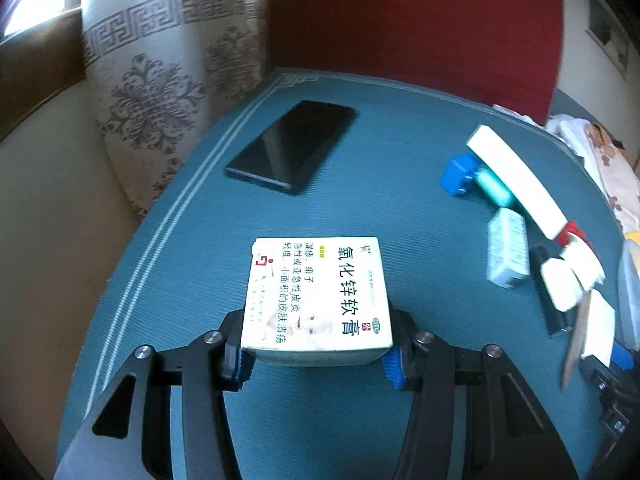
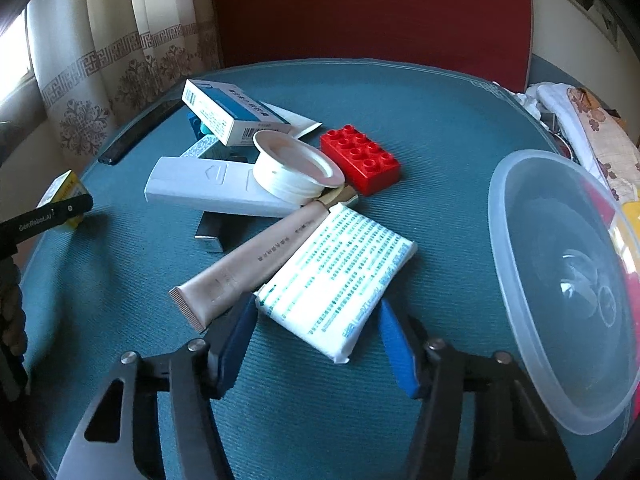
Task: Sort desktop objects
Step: 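Grasp the white-yellow ointment box with left tool while right tool grasps the tissue packet, then carry both items over the clear bowl and open both tools to drop them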
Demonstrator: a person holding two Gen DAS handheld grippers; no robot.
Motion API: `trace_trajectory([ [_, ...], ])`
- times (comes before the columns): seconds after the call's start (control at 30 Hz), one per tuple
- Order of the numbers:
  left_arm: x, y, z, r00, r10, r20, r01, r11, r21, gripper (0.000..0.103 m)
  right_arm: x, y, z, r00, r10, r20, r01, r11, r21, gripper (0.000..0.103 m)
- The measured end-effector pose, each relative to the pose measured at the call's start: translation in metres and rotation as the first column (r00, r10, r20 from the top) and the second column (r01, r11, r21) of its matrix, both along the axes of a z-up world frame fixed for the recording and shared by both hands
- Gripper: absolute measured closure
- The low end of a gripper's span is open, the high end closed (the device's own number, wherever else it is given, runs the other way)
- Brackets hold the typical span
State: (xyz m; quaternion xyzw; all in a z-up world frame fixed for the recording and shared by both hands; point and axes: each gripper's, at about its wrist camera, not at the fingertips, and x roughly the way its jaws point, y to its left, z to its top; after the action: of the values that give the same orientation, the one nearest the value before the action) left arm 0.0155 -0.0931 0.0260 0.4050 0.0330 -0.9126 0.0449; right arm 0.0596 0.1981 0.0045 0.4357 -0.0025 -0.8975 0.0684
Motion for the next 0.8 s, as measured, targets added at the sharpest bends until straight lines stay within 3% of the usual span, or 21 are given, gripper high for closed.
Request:
trace_trajectory([
  [0.4, 0.021, 0.047, 0.029, 0.992, -0.109, -0.057, 0.110, 0.994, 0.007, 0.049, 0.019, 0.012, 0.018, 0.998, 0.033, -0.056, -0.038, 0.994, -0.103, 0.040],
  [0.8, 0.025, 0.111, 0.037, 0.972, -0.228, -0.056, 0.227, 0.974, -0.019, 0.049, 0.033, 0.066, 0.041, 0.987, -0.078, -0.138, 0.063, 0.992, -0.107, 0.040],
])
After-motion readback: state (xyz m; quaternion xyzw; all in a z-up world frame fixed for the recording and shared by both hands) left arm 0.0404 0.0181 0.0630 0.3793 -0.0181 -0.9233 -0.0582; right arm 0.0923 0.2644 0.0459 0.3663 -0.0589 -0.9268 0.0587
